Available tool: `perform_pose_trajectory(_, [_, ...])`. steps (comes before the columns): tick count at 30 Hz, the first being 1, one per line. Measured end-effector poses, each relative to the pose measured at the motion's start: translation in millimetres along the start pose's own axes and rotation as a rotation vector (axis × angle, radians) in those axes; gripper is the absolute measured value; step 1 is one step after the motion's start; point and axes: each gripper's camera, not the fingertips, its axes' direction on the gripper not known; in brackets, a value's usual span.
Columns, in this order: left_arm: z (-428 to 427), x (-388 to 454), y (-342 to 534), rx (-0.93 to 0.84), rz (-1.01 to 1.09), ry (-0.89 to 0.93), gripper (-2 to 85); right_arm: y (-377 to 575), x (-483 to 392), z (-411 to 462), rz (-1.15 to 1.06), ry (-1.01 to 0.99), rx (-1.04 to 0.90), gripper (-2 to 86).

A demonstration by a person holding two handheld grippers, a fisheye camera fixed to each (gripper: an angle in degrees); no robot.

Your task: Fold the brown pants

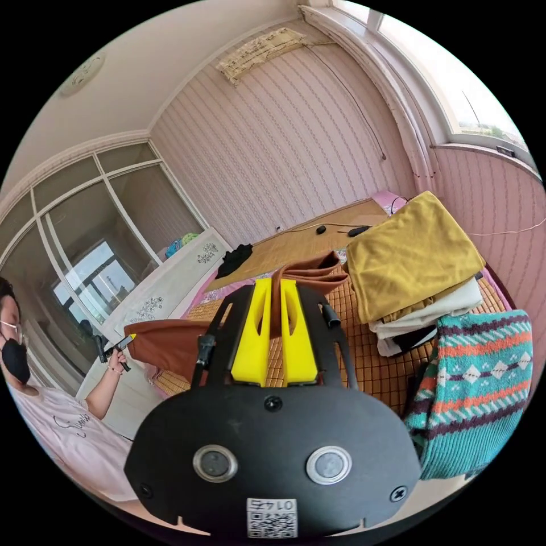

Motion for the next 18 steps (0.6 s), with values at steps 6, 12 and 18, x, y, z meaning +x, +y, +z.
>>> perform_pose_trajectory(6, [-5.2, -115.8, 119.3, -0.205, -0.305, -0.213, 4.6, 130.7, 81.7, 9.8, 0.231, 0.214, -0.251, -0.1])
perform_pose_trajectory(12, [2.1, -159.5, 234.5, -0.363, -0.646, -0.295, 0.3, 202.0, 105.9, 38.9, 0.401, 0.233, -0.527, 0.0])
perform_pose_trajectory(18, [18.2, -148.3, 236.7, -0.327, -0.645, -0.155, 4.1, 171.0, 71.3, 112.9, 0.278, 0.174, -0.684, 1.5])
